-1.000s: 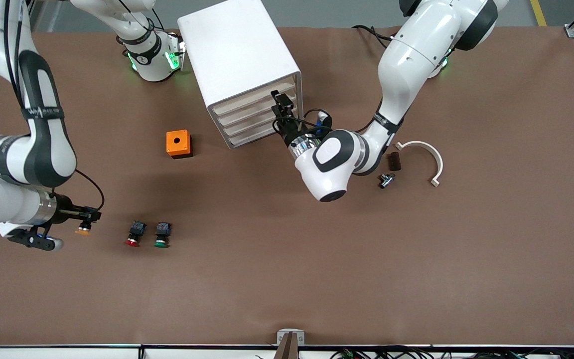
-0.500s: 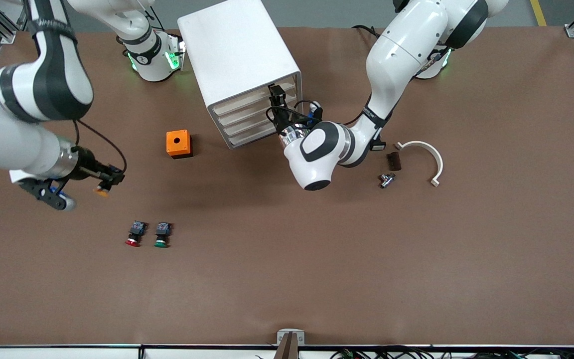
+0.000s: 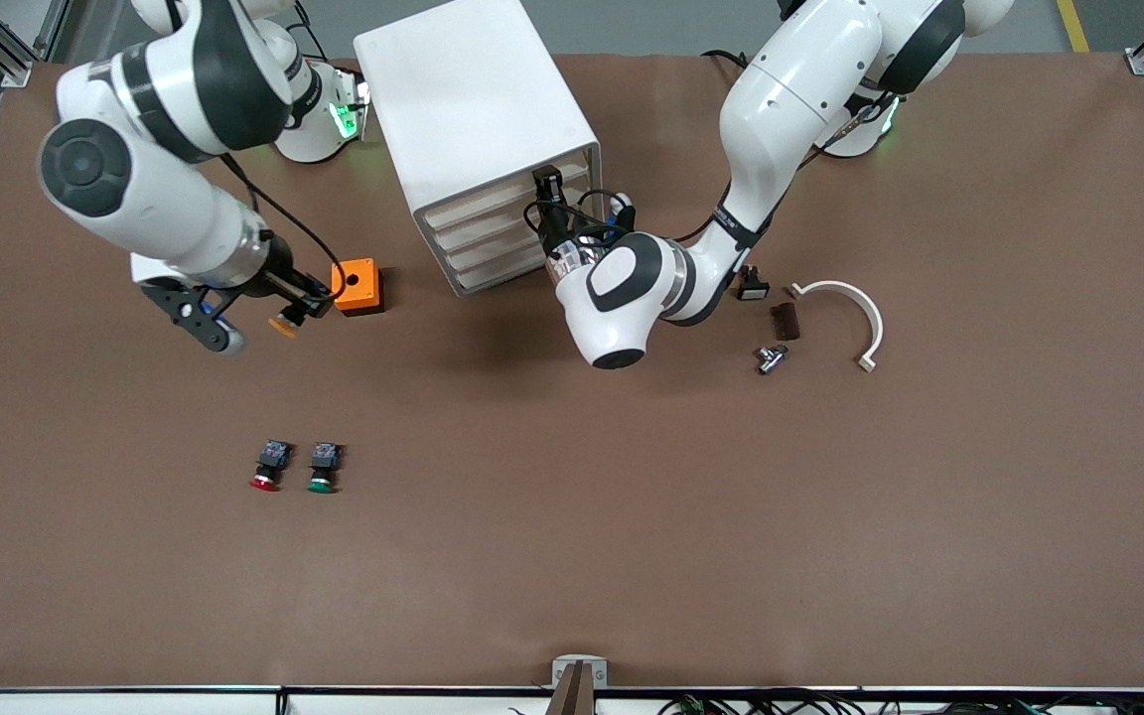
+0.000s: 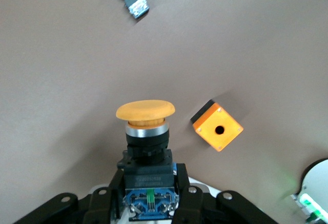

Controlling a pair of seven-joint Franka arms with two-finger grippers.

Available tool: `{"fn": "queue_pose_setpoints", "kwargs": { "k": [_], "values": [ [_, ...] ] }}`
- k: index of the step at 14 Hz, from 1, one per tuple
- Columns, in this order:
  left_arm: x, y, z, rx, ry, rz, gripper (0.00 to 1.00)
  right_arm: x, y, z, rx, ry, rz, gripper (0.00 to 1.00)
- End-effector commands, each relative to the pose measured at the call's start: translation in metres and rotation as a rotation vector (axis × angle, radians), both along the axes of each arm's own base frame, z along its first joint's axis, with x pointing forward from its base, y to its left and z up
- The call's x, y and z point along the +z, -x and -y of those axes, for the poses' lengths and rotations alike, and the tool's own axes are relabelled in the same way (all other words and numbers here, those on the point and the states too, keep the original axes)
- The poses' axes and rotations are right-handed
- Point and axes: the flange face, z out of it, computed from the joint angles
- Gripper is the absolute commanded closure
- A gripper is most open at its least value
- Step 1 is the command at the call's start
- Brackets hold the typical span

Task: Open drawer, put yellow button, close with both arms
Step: 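Carry the yellow button toward the cabinet while the left gripper pulls the drawer open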

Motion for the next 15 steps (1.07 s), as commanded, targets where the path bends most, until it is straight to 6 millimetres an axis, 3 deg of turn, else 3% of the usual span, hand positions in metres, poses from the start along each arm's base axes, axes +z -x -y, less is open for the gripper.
{"fn": "queue_pose_setpoints", "kwargs": {
  "k": [1,6,11,15],
  "values": [
    [0.005,-0.009,-0.007,0.02,0.004,-0.015,0.89,0.004,0.012,-0.037,-0.083,-0.013,0.033,1.0],
    [0.006,-0.042,-0.034,0.086,0.008,-0.015,0.89,0.007,0.02,-0.083,-0.183,-0.014,0.066,1.0],
    [-0.006,-0.083,-0.074,0.183,0.0,-0.031,0.89,-0.001,0.059,-0.152,-0.274,0.006,0.056,1.0],
    [-0.005,-0.113,-0.102,0.248,0.007,-0.018,0.88,-0.015,0.078,-0.194,-0.36,0.002,0.068,1.0]
  ]
}}
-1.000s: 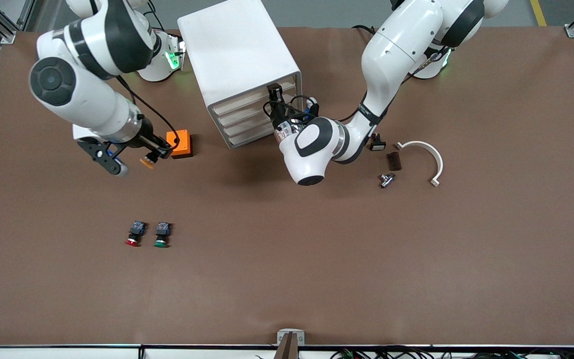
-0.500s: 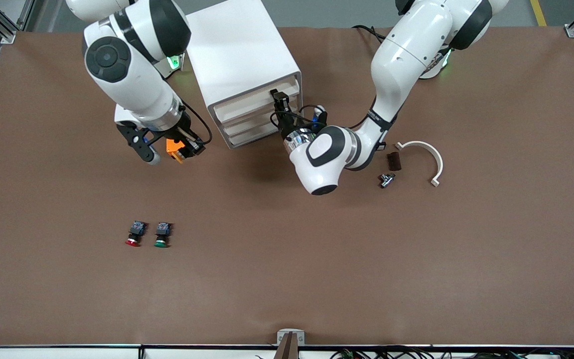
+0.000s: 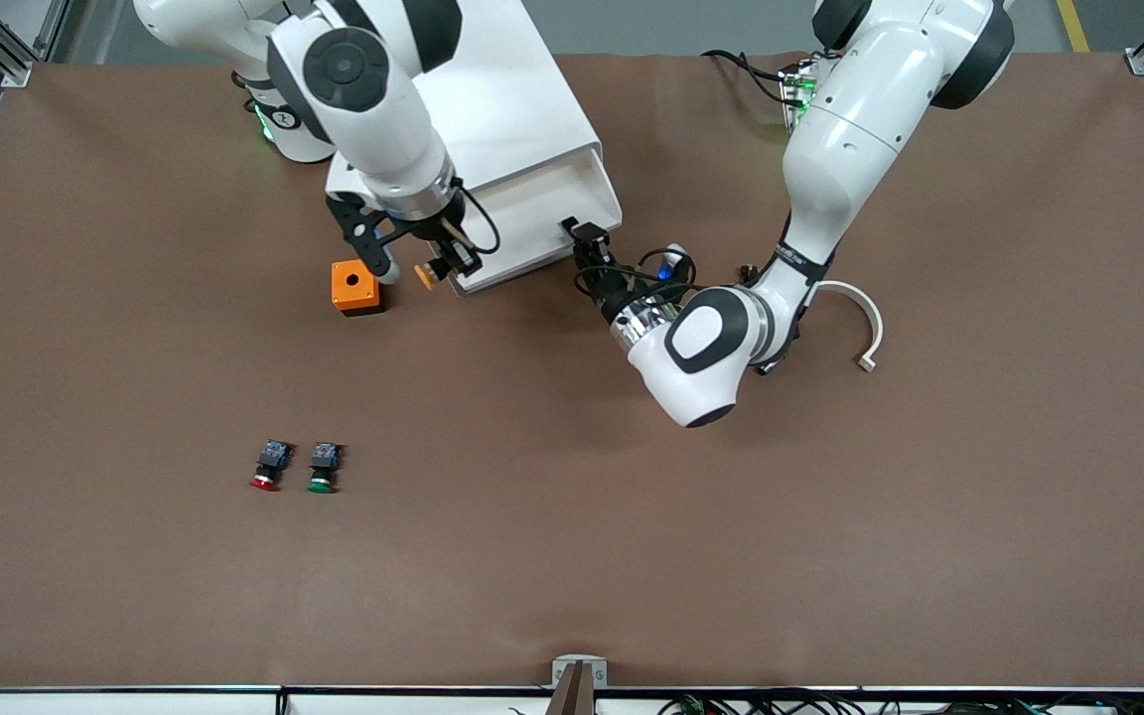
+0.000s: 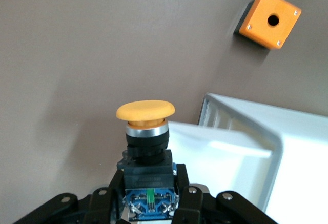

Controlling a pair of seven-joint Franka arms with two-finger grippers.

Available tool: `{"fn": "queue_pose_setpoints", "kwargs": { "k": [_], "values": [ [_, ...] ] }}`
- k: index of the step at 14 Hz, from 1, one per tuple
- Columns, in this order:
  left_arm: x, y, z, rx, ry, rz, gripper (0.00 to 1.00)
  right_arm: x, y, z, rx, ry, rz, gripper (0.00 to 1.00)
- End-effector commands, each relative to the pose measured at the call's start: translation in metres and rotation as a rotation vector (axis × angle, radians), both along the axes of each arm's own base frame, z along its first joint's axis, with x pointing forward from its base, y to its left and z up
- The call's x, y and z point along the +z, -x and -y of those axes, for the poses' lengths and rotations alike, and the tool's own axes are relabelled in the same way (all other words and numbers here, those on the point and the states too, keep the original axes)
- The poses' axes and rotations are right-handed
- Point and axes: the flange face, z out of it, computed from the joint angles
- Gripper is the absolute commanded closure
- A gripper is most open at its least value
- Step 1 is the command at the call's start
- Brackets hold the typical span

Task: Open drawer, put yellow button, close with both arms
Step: 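Lower the yellow button into the open drawer and open the right gripper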

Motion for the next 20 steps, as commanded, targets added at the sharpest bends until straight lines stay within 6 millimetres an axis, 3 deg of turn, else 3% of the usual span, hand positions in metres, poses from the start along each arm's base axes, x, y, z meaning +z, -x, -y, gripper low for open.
{"fn": "queue_pose_setpoints", "kwargs": {
  "k": [1,4,6,8,9,11,13,14,15,18,20],
  "values": [
    [-0.002,-0.018,-0.017,0.043,0.004,-0.007,0.88,-0.013,0.008,-0.027,-0.054,-0.008,-0.005,1.0],
    [-0.002,-0.03,-0.031,0.068,0.004,-0.003,0.86,-0.03,0.018,-0.056,-0.097,-0.02,0.008,1.0],
    [-0.002,-0.033,-0.035,0.073,0.003,0.001,0.79,-0.045,0.023,-0.079,-0.137,-0.022,0.015,1.0],
    [0.001,-0.037,-0.039,0.081,0.046,0.026,0.59,-0.053,0.028,-0.1,-0.152,-0.018,0.011,1.0],
    [0.002,-0.039,-0.039,0.082,0.078,0.051,0.43,-0.053,0.029,-0.106,-0.164,-0.019,0.012,1.0],
    [0.01,-0.041,-0.038,0.075,0.132,0.101,0.23,-0.05,0.037,-0.119,-0.171,-0.025,0.013,0.98],
    [0.015,-0.046,-0.041,0.064,0.197,0.163,0.11,-0.046,0.046,-0.128,-0.17,-0.028,0.011,0.7],
    [0.02,-0.05,-0.044,0.062,0.249,0.205,0.1,-0.043,0.053,-0.135,-0.157,-0.031,0.013,0.28],
    [0.022,-0.052,-0.047,0.057,0.307,0.246,0.07,-0.04,0.054,-0.137,-0.149,-0.034,0.024,0.01],
    [0.027,-0.057,-0.053,0.036,0.464,0.364,0.03,-0.021,0.04,-0.133,-0.151,-0.058,0.038,0.0],
    [0.035,-0.068,-0.063,0.017,0.577,0.48,0.02,0.001,0.016,-0.112,-0.108,-0.038,0.021,0.0]
  ]
}}
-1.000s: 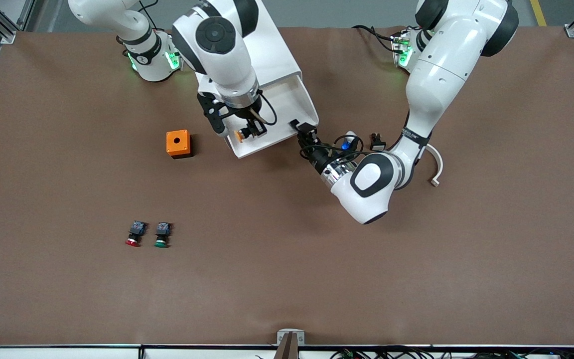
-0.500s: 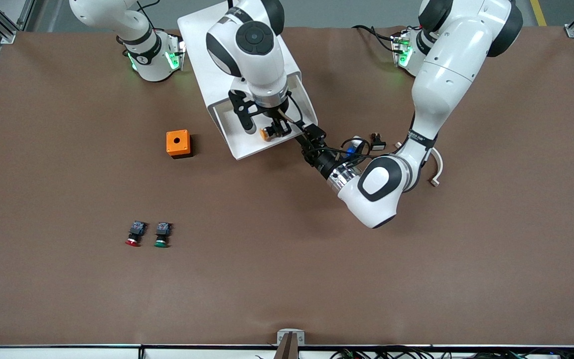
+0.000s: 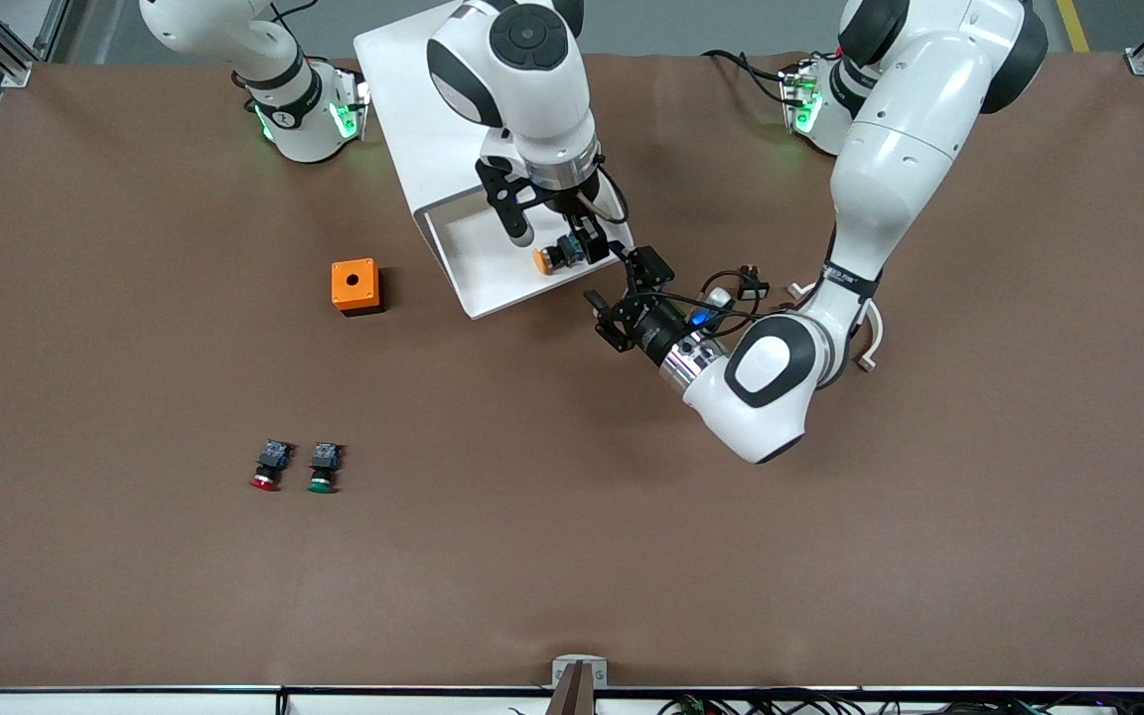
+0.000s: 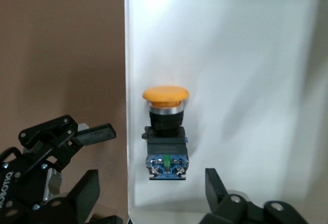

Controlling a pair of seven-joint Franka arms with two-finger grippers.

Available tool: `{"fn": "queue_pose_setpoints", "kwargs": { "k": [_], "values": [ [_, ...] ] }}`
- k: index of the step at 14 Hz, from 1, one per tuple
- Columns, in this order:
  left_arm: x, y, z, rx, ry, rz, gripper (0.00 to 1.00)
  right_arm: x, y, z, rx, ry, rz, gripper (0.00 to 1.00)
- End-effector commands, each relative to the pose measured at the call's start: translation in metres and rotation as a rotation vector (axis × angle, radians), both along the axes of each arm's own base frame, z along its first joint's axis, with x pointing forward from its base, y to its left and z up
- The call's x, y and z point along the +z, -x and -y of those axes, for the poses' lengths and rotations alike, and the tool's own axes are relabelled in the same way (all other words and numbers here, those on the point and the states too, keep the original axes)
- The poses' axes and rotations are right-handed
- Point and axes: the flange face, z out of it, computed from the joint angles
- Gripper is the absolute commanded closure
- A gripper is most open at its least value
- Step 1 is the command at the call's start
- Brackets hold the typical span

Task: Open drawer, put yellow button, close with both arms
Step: 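Lower the yellow button into the open drawer and open the right gripper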

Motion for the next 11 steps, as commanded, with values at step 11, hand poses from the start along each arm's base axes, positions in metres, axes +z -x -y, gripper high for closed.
{"fn": "queue_pose_setpoints", "kwargs": {
  "k": [11],
  "values": [
    [0.098,-0.025,0.009,-0.383,0.184,0.903,0.02,0.078,-0.183,0.322,0.793,-0.006,-0.098,0.0]
  ]
}}
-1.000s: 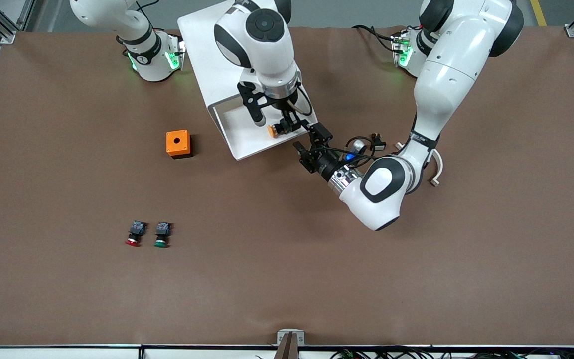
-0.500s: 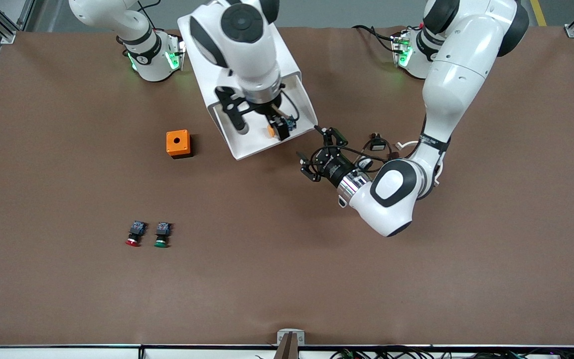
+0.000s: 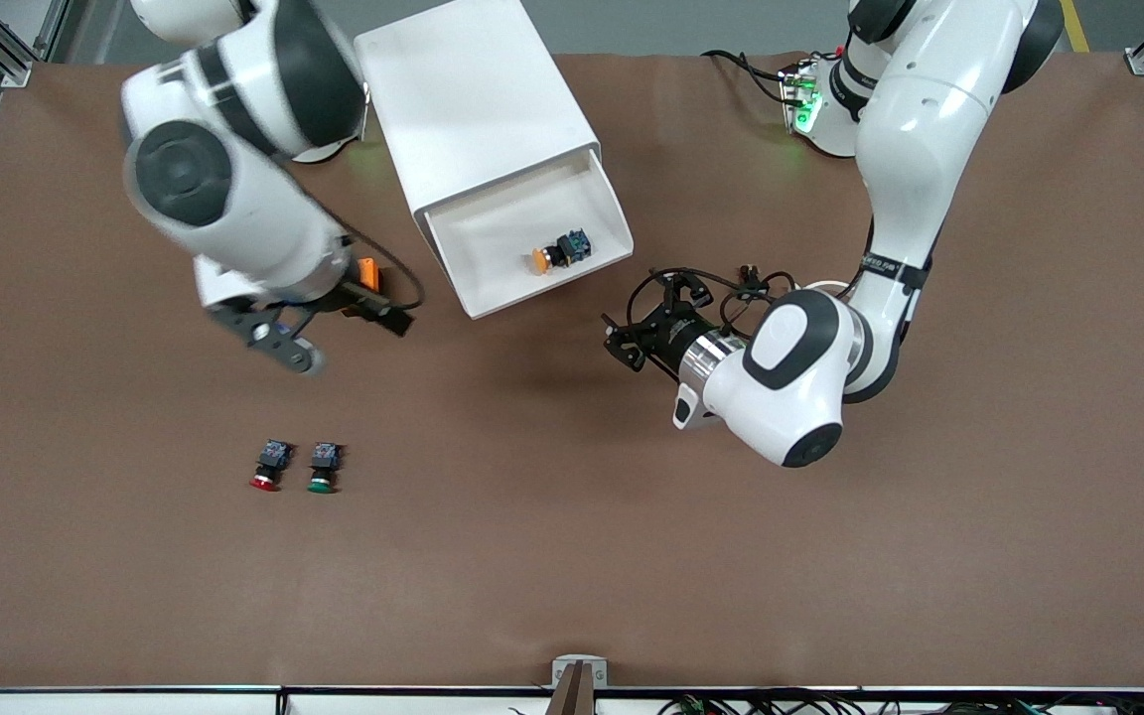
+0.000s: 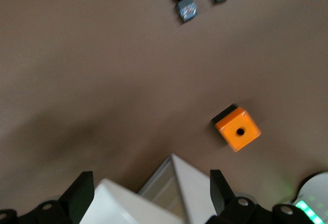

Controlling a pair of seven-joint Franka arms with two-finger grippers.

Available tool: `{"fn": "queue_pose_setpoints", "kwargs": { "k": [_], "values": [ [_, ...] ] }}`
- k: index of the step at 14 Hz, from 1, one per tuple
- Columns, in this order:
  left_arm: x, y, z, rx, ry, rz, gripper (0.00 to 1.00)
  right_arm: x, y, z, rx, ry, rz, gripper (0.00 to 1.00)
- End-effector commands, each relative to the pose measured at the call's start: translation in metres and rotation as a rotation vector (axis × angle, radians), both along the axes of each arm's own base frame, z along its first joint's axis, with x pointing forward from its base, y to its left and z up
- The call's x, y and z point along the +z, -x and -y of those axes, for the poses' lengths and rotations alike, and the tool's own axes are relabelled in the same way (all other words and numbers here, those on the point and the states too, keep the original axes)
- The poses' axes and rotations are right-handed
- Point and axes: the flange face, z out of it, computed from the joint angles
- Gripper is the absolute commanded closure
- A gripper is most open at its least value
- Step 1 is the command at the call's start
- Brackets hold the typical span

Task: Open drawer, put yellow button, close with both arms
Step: 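Withdraw the right gripper from the drawer toward its rest pose, then push the drawer shut into the cabinet with the left gripper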

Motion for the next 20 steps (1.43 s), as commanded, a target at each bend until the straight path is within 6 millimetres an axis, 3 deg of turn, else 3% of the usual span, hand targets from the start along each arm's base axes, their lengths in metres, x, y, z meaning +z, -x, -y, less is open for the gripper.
{"fn": "queue_pose_setpoints", "kwargs": {
  "k": [1,4,6,8,13,18,20],
  "values": [
    [0.034,0.003,0.024,-0.028,-0.064,0.264,0.02,0.01,-0.02,0.081,0.16,-0.061,0.007,0.0],
    [0.048,0.012,0.054,-0.067,-0.115,0.47,0.02,0.015,-0.032,0.164,0.26,-0.083,0.016,0.0],
    [0.049,0.022,0.072,-0.096,-0.153,0.55,0.02,0.019,-0.028,0.204,0.347,-0.053,-0.015,0.0],
    [0.048,0.038,0.088,-0.142,-0.181,0.616,0.01,0.024,-0.022,0.23,0.39,-0.046,-0.041,0.0],
    [0.056,0.081,0.116,-0.233,-0.237,0.711,0.01,0.06,-0.022,0.245,0.387,0.011,-0.005,0.0],
    [0.049,0.124,0.142,-0.301,-0.276,0.717,0.01,0.092,-0.019,0.247,0.383,0.017,0.032,0.0],
    [0.044,0.135,0.149,-0.313,-0.292,0.718,0.01,0.095,-0.018,0.239,0.385,-0.005,0.04,0.0]
  ]
}}
